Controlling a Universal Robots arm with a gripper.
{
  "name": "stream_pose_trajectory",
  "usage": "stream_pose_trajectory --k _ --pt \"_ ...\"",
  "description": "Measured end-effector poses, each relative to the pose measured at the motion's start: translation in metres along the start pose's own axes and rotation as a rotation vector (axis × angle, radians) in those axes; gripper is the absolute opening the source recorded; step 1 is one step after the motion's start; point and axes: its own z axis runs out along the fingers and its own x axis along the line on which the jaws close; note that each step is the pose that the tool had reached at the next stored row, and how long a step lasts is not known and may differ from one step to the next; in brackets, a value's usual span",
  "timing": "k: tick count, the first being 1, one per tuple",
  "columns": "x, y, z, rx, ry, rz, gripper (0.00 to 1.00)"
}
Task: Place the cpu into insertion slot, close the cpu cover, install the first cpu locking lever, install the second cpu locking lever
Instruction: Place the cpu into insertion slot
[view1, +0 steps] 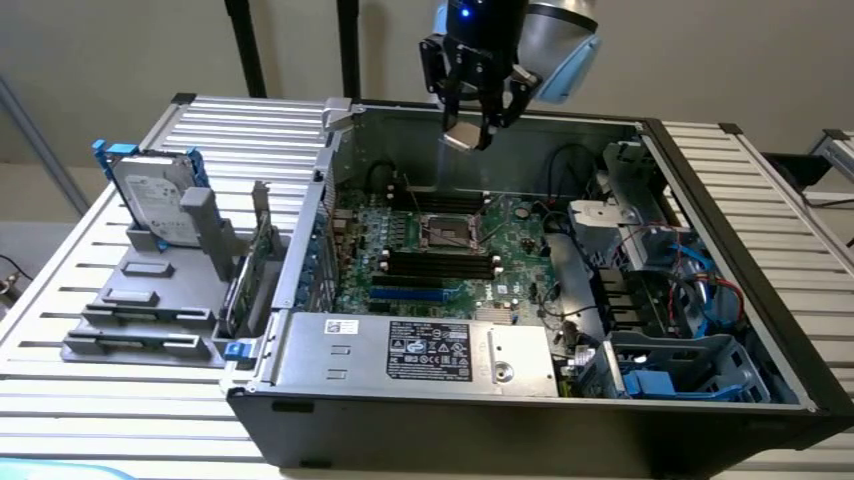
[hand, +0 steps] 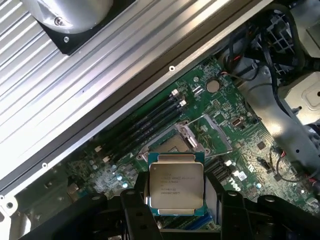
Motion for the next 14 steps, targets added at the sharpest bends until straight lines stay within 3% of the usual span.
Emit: stream_pose_trajectory --k 14 --pt "-0.0001 -0.0002 0.0052 -0.0057 -0.0087 0.254 0.54"
